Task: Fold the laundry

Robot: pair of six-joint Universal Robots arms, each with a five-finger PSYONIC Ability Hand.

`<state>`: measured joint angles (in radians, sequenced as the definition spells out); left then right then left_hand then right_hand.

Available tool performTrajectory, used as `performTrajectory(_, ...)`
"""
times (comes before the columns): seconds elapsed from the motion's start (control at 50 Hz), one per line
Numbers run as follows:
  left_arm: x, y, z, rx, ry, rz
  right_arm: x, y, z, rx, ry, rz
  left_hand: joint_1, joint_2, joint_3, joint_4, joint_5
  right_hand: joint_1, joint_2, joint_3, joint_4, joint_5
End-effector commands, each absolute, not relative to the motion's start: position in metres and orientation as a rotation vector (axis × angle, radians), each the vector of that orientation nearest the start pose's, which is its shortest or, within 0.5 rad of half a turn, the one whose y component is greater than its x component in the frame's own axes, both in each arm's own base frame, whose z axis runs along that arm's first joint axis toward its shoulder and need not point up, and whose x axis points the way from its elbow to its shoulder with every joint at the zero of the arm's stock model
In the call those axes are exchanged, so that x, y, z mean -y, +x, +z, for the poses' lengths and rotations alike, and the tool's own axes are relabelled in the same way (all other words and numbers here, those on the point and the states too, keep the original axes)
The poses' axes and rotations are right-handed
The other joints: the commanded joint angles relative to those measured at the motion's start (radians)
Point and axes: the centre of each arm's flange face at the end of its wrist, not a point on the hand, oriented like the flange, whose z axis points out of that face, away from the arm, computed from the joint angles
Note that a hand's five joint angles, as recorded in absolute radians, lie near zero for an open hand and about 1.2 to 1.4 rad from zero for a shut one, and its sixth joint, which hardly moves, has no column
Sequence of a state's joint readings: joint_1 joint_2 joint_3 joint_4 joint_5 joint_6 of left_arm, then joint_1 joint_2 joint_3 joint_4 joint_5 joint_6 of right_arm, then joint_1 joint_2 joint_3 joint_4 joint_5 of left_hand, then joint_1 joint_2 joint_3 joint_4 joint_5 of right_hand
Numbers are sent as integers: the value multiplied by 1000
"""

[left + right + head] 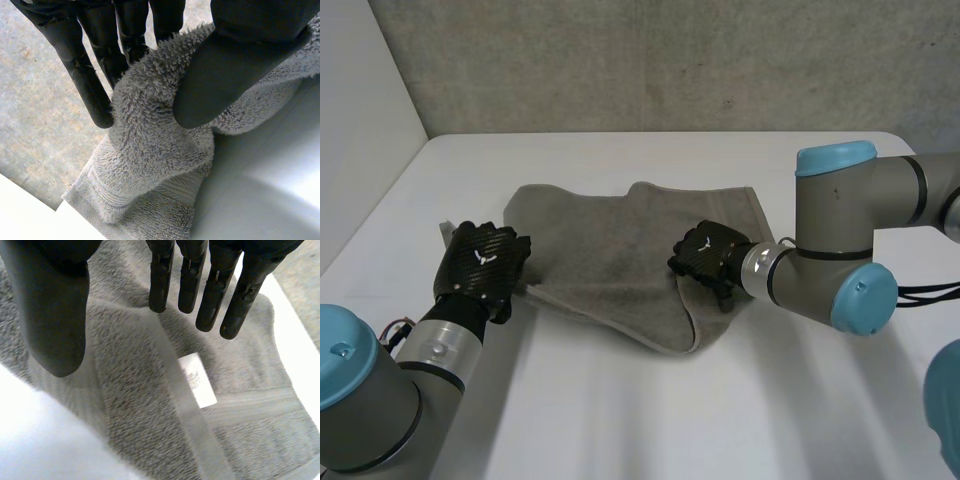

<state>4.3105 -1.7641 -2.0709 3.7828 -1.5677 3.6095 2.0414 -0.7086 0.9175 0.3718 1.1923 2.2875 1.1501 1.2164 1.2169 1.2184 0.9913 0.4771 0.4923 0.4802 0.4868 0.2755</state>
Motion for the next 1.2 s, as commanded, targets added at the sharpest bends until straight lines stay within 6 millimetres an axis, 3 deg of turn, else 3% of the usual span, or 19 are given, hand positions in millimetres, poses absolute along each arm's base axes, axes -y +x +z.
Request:
performTrajectory(0.02, 223, -238, 163, -2042, 952, -2127, 296, 336, 147, -1848, -1792, -1544, 246, 180, 179, 178, 230, -34, -49, -37, -44, -7)
performTrajectory(0.62, 223, -238, 163, -2040, 953, -2127, 296, 337, 124, -1891, -1763, -1472, 246, 180, 179, 178, 230, -60, -76, -63, -70, -33)
performTrajectory(1.2, 223, -237, 163, -2042, 952, -2124, 299, 338, 124, -1898, -1742, -1482, 246, 180, 179, 178, 230, -122, -137, -125, -132, -95)
